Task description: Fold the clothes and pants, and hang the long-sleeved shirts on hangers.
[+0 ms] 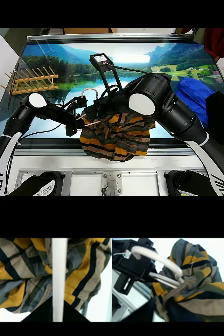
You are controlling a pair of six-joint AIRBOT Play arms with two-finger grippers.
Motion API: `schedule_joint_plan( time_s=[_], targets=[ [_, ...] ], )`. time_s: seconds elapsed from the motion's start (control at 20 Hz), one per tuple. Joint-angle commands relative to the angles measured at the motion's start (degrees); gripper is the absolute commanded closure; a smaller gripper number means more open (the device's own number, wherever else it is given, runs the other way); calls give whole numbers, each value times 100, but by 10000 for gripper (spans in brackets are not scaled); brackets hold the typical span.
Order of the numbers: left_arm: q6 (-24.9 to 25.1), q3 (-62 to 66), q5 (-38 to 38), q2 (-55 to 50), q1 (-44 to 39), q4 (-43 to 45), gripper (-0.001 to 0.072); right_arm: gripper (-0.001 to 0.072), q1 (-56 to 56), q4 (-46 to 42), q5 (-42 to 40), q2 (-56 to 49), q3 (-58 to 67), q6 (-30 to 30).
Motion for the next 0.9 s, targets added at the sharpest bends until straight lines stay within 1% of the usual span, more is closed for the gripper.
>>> schedule_joint_plan(
  time_s=[0.0,0.05,0.2,0.35,0.45,0.6,0.7,0.85],
  targets=[
    [0,7,-4,-4,-2,4,694,256,7,153,-13,-4,7,-48],
    [0,4,-2,-4,-4,4,694,147,7,181,-11,-4,7,-168],
    [0,7,-2,-4,-2,4,694,147,4,286,-4,15,7,-188],
    [0,7,-4,-4,-2,4,694,147,-55,608,275,149,7,-815],
    [0,7,-4,-4,-4,7,694,146,-348,1172,680,278,11,-1491],
    [0,7,-4,-4,-2,7,694,146,-1259,2223,1329,411,11,-2522],
    [2,7,-2,-4,-2,7,694,146,-1799,2634,1497,424,11,-3136],
    [2,7,-4,-4,-2,11,694,146,-2199,2682,1497,417,11,-3182]
  ],
)
